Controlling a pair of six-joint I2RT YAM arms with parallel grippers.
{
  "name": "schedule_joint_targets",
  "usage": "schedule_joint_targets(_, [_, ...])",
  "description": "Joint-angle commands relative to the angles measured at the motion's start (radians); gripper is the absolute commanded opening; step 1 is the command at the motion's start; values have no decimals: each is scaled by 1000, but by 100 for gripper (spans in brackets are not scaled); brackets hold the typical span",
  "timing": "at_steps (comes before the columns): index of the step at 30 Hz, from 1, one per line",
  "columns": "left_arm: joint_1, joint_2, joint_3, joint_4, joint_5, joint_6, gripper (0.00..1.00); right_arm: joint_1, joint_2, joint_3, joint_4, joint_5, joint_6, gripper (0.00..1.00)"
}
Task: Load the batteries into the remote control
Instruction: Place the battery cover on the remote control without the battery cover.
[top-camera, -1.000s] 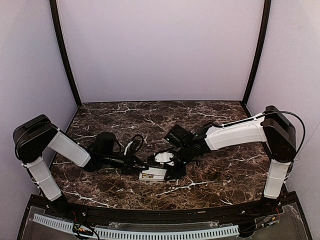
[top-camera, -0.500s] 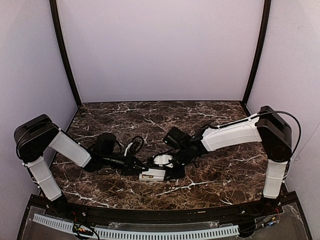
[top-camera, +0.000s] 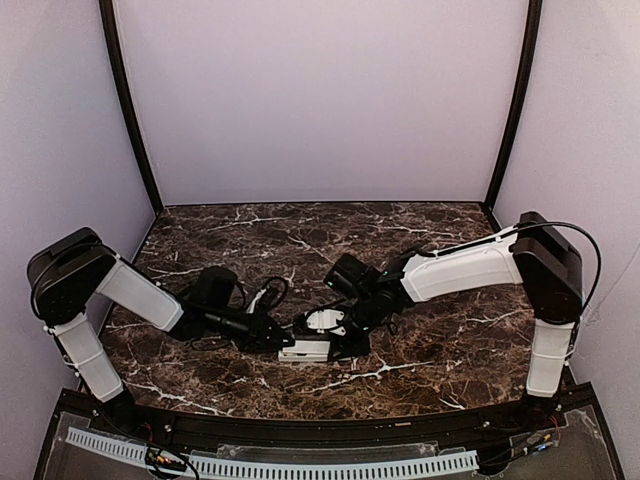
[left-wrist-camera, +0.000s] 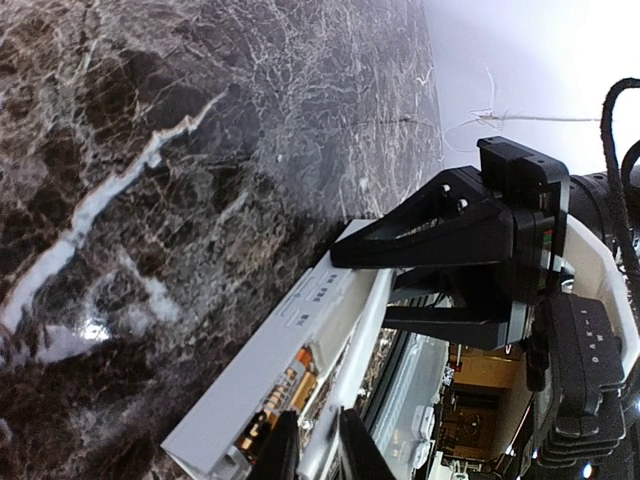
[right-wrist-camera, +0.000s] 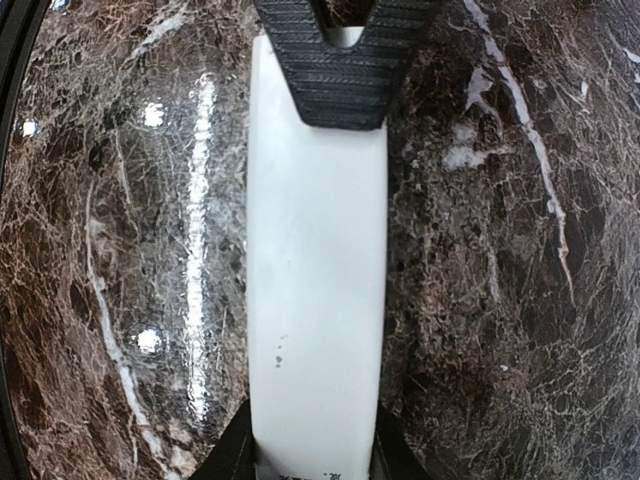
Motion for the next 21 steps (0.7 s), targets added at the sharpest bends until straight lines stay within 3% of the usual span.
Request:
schedule_joint_targets(1, [5,-47,20,-102,-28,55,16,5,28,21,3,19,-3,21])
schedule_joint_targets(13, [17,-142,49,-281,-74,139,28,4,31,24,-5,17,-4,21])
schedule_joint_targets(17, [26,-189,48,-336,-93,166,36,5,31,24,-8,16,-6,23])
schedule_joint_targets(21, [28,-244,54,-424,-151,206,50,8,34,27,-13,19,-7,28])
